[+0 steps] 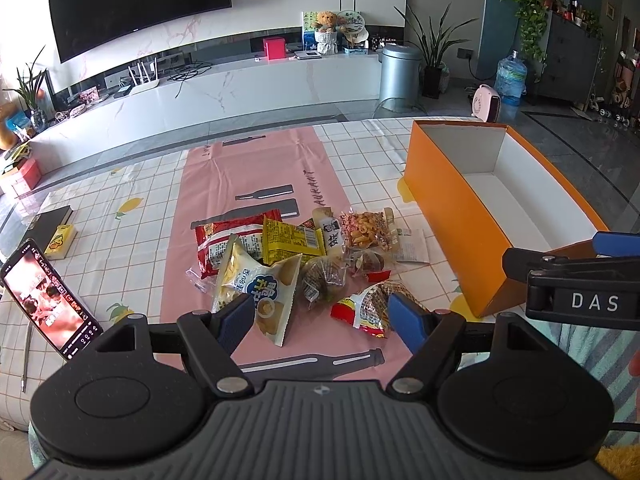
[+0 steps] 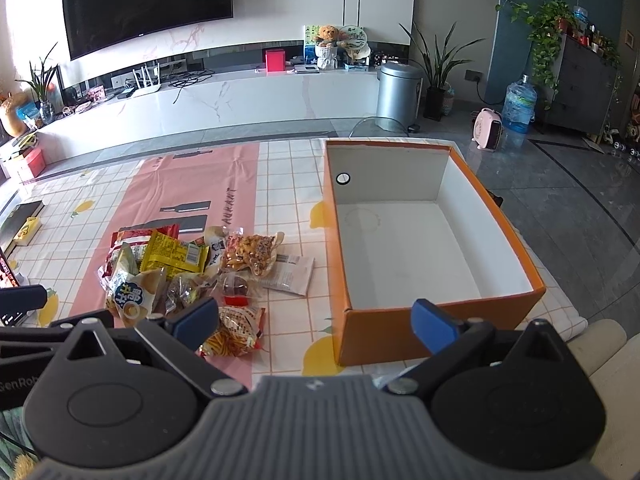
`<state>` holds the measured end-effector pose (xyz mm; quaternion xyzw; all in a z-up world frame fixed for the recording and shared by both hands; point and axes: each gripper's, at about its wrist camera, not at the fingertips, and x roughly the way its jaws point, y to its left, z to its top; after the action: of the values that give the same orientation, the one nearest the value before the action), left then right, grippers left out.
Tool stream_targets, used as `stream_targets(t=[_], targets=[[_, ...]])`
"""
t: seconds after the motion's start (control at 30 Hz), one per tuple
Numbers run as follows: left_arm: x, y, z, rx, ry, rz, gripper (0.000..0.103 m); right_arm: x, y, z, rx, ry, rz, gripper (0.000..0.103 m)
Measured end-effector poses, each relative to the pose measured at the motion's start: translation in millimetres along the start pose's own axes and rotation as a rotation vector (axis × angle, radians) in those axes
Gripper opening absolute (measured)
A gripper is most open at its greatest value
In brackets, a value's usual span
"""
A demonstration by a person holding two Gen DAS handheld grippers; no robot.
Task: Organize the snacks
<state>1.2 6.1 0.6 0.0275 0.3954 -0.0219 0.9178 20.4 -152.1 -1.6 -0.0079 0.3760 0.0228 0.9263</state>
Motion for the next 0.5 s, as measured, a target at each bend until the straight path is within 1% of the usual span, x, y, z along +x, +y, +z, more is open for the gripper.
stream_targets(t=[0.5], targets=[[0.3,-2.3,-1.5,-0.005,0.006,-0.005,0.089,0.5,0.5,-0.4,0.008,0.005,0.0,0.099]])
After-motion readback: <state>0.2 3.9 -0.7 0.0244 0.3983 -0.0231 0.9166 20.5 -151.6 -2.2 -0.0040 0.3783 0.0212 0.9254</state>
